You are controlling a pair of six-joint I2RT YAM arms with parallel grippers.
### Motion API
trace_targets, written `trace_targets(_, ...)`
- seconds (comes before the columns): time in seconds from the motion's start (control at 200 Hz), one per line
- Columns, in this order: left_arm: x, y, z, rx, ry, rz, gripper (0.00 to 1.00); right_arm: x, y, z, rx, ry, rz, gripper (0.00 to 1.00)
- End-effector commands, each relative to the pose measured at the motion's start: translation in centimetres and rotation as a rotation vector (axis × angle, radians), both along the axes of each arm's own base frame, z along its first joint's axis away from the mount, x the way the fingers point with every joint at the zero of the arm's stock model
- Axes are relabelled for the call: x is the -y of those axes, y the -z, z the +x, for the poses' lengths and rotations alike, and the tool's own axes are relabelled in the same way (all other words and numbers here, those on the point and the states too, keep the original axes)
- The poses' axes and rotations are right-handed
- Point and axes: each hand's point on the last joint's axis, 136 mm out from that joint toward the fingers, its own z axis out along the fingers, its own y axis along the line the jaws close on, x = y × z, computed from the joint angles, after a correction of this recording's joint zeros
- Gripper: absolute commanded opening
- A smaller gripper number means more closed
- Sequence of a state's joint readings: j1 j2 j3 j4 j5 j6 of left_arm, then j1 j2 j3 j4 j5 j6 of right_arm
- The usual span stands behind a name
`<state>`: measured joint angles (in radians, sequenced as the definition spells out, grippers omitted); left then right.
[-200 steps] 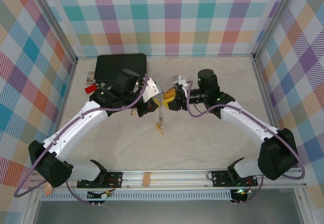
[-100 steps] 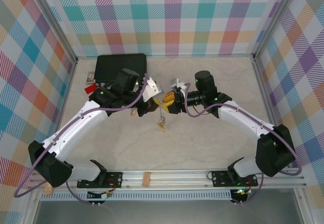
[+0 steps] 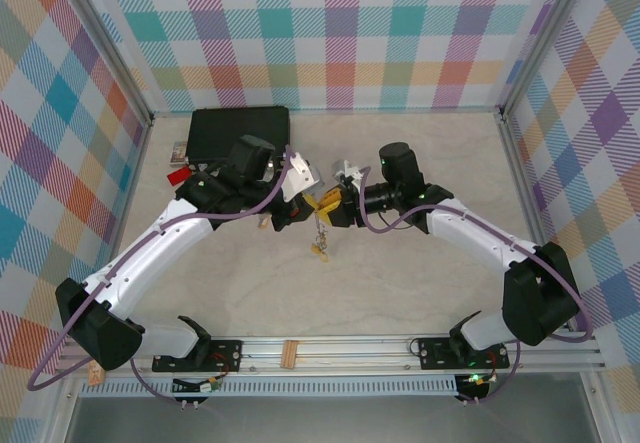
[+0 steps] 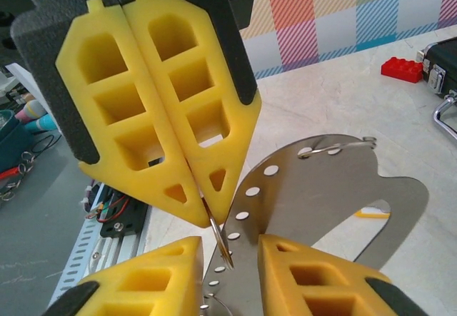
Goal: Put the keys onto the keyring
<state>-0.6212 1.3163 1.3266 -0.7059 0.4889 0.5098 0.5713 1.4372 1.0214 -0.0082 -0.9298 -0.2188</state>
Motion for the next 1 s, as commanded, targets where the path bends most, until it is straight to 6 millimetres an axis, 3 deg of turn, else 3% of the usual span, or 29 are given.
trace_targets(0.0, 0.6, -1.5, -0.6, 0.008, 0.032, -0.034, 0.0, -0.2, -1.7, -0.9, 0.047, -0.046, 0.045, 0.2)
trace_targets(0.2, 0.9, -1.1, -0.6, -0.005, 0.04, -0.033, 0.0, -0.2, -2.2, -1.2, 0.056, -0.047, 0.062, 0.21)
trace_targets(0.31, 0.9, -1.1, -0.6, -0.007, 0.04, -0.034, 0.0, -0.1, -2.5, -1.5, 0.062, -0.053, 0.071, 0.0)
trace_targets(0.575, 1.0, -1.5, -0.5, 0.006, 0.031, -0.055, 0.0, -0.1, -1.9, -1.0, 0.05, -0.018, 0.052, 0.0)
trace_targets(0.595, 1.1, -1.6, -0.4, 0.006, 0.027, -0.061, 0.06, 0.0, -1.9, -0.9, 0.049, -0.011, 0.053, 0.0)
trace_targets(0.625, 1.2, -1.9, -0.3, 0.008, 0.019, -0.074, 0.17, 0.0, -1.9, -0.7, 0.054, 0.002, 0.058, 0.0)
trace_targets(0.65, 1.2, -2.1, -0.2, 0.01, 0.013, -0.086, 0.2, 0.0, -1.8, -0.5, 0.055, 0.016, 0.062, 0.0)
trace_targets(0.76, 1.5, -3.6, 0.0, 0.041, -0.021, -0.175, 0.24, 0.6, -2.5, 0.5, 0.057, 0.078, 0.107, 0.0)
trace_targets(0.995, 1.2, -9.2, 0.5, 0.182, -0.104, -0.504, 0.26, 2.2, -5.2, 2.4, 0.071, 0.201, 0.256, 0.0)
